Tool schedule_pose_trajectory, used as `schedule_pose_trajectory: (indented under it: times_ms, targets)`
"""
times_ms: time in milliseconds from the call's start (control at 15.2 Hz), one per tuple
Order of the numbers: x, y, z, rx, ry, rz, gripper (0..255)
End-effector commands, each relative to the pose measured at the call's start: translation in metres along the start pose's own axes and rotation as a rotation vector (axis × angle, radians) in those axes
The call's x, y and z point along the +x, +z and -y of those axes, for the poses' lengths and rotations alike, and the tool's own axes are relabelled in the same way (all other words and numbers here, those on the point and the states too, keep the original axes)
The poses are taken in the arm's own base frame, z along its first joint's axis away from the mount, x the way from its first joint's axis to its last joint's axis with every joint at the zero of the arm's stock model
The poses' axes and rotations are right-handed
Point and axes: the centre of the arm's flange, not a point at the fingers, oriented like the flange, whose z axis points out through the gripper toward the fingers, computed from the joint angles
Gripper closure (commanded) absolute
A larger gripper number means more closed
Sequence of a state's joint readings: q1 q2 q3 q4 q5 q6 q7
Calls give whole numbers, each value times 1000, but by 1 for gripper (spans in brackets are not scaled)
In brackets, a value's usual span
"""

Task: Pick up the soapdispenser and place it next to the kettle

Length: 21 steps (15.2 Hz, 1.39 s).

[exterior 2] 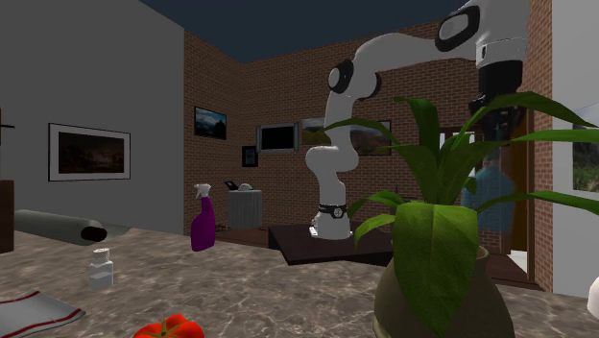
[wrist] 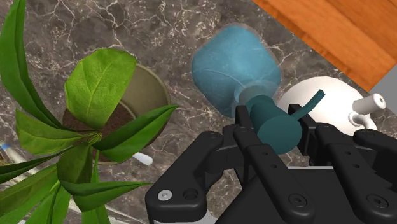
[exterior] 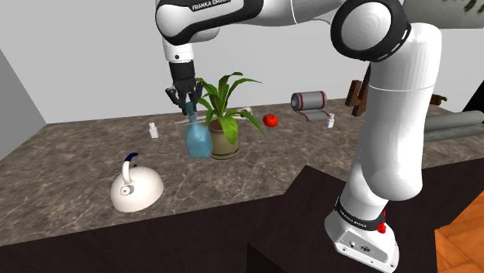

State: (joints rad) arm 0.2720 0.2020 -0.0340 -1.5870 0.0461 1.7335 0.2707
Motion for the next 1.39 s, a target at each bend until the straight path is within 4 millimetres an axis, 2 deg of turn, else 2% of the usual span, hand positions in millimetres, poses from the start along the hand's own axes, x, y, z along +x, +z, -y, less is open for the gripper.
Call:
schedule_pose_trajectory:
  times_ms: [0,1320]
  targets:
    - [0,9,0,0,0,-1,255]
    - [7,115,-3,0,0,-1,255]
